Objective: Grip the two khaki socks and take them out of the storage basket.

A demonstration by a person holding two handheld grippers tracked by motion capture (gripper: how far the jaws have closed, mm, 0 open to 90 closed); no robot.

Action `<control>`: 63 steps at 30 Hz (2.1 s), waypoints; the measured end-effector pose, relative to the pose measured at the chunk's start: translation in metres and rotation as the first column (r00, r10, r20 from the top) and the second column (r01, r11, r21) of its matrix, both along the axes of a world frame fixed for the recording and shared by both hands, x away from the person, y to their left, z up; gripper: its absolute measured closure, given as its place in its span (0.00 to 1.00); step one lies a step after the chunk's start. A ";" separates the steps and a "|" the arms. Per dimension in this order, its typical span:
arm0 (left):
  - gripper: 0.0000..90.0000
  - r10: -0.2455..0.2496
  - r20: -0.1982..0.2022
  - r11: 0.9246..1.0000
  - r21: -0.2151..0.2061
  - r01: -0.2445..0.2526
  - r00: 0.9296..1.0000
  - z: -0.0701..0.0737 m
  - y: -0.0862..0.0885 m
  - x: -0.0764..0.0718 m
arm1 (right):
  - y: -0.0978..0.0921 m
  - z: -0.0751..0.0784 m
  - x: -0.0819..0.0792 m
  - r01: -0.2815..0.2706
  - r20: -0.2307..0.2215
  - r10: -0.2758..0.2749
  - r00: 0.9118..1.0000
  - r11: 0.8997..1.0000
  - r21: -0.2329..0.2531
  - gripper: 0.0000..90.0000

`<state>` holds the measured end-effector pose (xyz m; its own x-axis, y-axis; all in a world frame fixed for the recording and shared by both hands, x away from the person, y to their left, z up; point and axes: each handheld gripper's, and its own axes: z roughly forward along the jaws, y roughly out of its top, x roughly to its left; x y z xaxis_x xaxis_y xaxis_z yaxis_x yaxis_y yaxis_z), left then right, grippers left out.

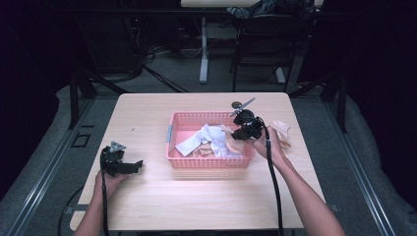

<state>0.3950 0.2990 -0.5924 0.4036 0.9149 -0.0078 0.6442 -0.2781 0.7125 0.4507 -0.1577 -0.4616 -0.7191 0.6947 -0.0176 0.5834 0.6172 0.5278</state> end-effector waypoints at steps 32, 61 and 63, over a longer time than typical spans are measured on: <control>0.00 0.000 -0.001 1.000 0.000 0.000 1.000 0.000 0.000 0.000 | -0.015 0.036 0.036 0.098 0.128 -0.110 0.986 0.991 0.097 0.91; 0.00 -0.001 -0.001 1.000 0.001 0.001 1.000 0.000 0.000 0.000 | -0.105 0.050 0.041 0.321 0.179 -0.339 0.924 0.939 0.121 0.91; 0.00 -0.001 -0.001 1.000 0.000 0.001 1.000 0.000 0.000 0.000 | -0.110 0.048 0.041 0.336 0.168 -0.353 0.921 0.934 0.120 0.91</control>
<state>0.3952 0.2990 -0.5924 0.4042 0.9146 -0.0076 0.6444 -0.2789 0.7120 0.4919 -0.2675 -0.4135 -0.4250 0.9035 -0.0545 0.6394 0.3423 0.6884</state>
